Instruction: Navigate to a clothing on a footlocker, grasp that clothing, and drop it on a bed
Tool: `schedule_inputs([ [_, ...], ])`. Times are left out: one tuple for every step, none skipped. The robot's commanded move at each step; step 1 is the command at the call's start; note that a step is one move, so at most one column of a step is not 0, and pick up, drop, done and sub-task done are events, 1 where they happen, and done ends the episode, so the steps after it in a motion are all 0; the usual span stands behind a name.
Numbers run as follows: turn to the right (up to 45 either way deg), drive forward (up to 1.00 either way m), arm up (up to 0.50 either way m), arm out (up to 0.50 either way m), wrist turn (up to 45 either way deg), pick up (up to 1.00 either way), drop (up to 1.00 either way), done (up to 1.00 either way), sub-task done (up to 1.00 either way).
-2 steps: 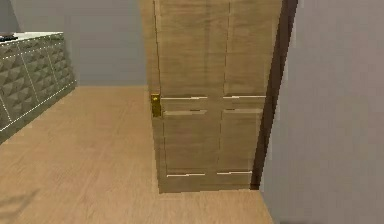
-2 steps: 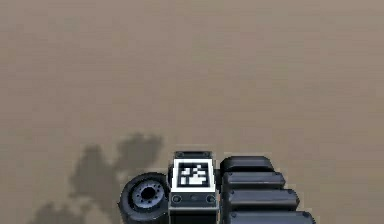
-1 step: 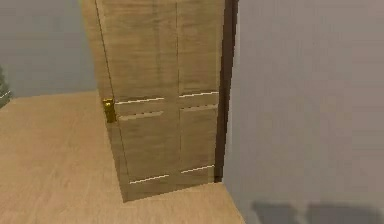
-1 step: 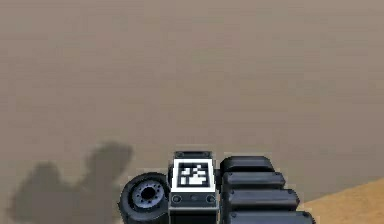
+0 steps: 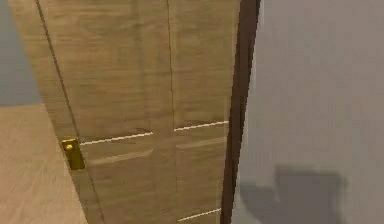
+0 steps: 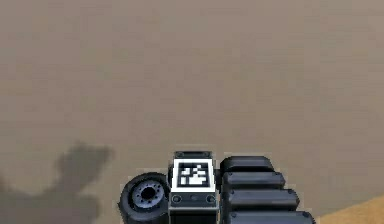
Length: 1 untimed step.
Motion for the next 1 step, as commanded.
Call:
schedule_inputs([
  [-45.0, 0.0, 0.0, 0.0, 0.0, 0.0, 0.0, 0.0, 0.0],
])
